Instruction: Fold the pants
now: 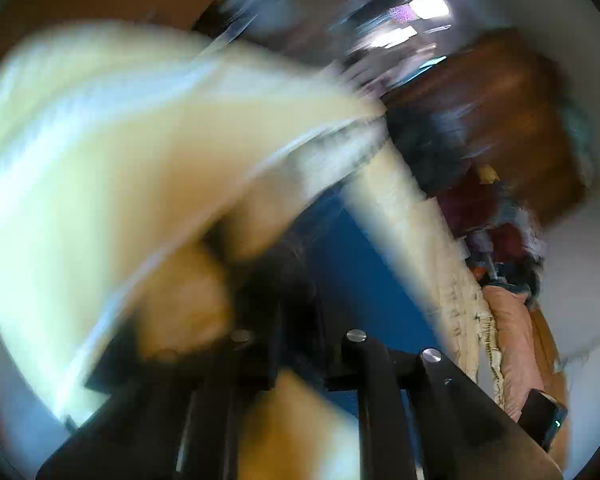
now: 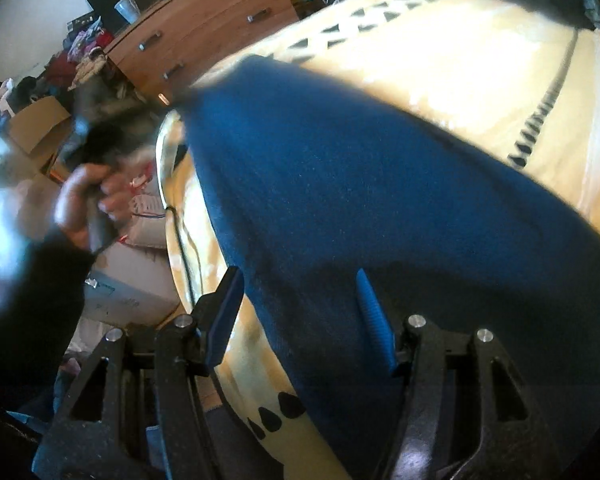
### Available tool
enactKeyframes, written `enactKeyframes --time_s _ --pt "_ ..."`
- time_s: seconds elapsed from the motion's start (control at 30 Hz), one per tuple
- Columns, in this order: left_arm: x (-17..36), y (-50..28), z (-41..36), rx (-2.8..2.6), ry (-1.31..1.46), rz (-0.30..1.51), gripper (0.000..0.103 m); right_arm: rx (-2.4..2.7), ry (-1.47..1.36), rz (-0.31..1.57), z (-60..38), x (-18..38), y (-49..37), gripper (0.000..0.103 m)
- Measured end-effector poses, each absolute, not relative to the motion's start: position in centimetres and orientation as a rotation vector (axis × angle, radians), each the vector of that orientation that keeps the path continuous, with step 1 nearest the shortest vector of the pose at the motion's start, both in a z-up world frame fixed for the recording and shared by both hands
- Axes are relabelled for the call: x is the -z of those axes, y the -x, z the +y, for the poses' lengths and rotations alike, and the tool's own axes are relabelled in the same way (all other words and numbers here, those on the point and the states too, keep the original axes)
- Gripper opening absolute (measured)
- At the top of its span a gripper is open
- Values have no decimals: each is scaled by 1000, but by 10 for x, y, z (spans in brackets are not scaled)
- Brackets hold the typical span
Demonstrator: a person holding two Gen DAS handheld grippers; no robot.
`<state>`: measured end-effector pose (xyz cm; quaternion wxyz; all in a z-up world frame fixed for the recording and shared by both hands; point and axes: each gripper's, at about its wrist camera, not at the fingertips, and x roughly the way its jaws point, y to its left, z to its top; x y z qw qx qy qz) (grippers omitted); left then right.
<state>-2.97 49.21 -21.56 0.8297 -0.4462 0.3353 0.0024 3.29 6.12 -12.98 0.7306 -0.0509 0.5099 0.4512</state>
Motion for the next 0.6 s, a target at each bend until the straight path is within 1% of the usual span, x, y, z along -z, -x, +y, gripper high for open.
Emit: enactKeyframes --time_s 0.03,0.1,0.13,0.17,0.2,0.23,0.27,0.33,0.43,0.5,0.53,0.6 --pt "217 37 495 21 976 662 14 -992 123 1137 64 133 -32 59" --pt "204 44 491 25 928 645 18 -994 137 1142 66 133 -31 60" --pt "194 50 490 12 906 623 22 -992 143 1136 67 130 -30 60" --pt "186 57 491 -16 896 595 47 -990 144 1133 66 129 -31 60" --pt "177 66 492 -64 885 561 59 -991 143 1127 66 126 -31 61" --pt "168 79 493 -106 885 504 68 -990 141 1117 66 123 -31 62" --pt "163 86 493 -94 887 479 68 -988 138 1112 66 122 -31 63" --pt "160 95 487 -51 903 487 68 -989 132 1106 66 120 -28 65" --pt "171 87 472 49 946 575 67 -996 144 1115 70 125 -23 65" --pt "182 76 460 57 920 646 66 -999 154 1123 74 128 -21 65" --pt "187 72 458 49 927 673 63 -1001 156 1123 75 128 -20 65" --pt "197 66 456 25 935 705 61 -1004 162 1121 77 127 -19 65"
